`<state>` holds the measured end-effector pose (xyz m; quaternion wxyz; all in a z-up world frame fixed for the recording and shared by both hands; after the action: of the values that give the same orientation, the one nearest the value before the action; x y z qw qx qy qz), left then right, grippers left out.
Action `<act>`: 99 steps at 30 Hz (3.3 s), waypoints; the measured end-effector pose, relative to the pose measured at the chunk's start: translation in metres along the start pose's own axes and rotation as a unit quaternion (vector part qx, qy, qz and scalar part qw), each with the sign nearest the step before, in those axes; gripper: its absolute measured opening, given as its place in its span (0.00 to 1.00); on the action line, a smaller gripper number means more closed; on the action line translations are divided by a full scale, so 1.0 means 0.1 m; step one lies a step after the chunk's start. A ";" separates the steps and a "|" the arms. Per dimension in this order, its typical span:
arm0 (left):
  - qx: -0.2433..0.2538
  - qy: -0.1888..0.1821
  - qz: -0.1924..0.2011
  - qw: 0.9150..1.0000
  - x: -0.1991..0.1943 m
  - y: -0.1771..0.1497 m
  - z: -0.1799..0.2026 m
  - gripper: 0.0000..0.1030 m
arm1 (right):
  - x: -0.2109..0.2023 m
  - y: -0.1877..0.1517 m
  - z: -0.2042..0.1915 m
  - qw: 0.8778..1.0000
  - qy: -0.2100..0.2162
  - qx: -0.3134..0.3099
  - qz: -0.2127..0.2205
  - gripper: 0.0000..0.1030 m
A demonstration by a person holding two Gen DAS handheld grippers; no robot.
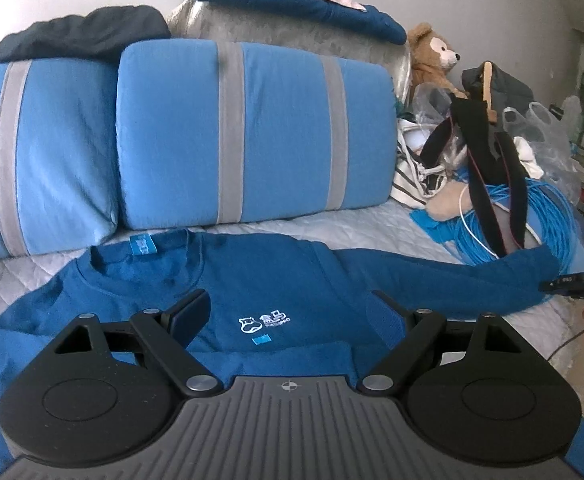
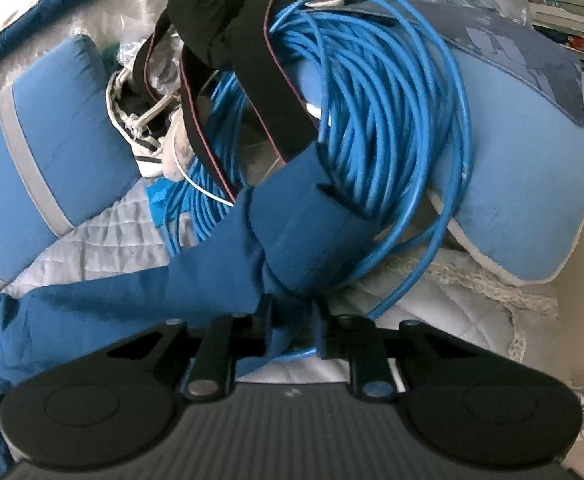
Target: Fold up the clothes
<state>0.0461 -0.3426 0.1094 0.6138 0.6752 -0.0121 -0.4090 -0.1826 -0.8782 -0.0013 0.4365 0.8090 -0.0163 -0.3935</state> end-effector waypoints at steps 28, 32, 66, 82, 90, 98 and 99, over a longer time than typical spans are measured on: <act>-0.131 -0.033 0.001 0.991 0.22 -0.41 -0.38 0.84 | -0.49 0.14 -1.75 0.980 0.070 -0.183 0.021 0.15; -0.138 -0.031 -0.005 0.990 0.24 -0.43 -0.41 0.83 | -0.49 0.08 -2.03 0.976 0.090 -0.200 0.018 0.15; -0.157 -0.025 -0.001 0.987 0.25 -0.43 -0.52 0.84 | -0.83 -1.58 -4.00 0.802 0.253 -0.540 -0.035 0.15; -0.155 -0.024 -0.002 0.988 0.24 -0.43 -0.51 0.84 | -0.75 -1.47 -3.99 0.836 0.226 -0.495 -0.070 0.59; -0.157 -0.023 -0.002 0.987 0.24 -0.42 -0.50 0.84 | -0.49 -1.37 -4.00 0.881 0.192 -0.422 -0.099 0.31; -0.180 -0.045 -0.002 0.983 0.24 -0.42 -0.53 0.84 | -0.70 -1.52 -4.12 0.822 0.216 -0.526 -0.037 0.12; -0.188 -0.051 -0.004 0.981 0.24 -0.42 -0.53 0.84 | -0.75 -1.54 -4.13 0.811 0.221 -0.541 -0.026 0.12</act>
<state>0.0719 -0.3009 0.0571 0.7267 0.5259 0.0361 -0.4405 -0.0146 -0.4691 0.0621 0.7853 0.5071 0.3168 -0.1604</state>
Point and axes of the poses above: each gripper's, at about its wrist camera, not at the fingertips, and x roughly the way its jaws point, z to its right, y to its top, the point moved 9 cm from there along x, roughly the way its jaws point, and after that the axes turned 3 degrees about y, right-handed, at the moved point
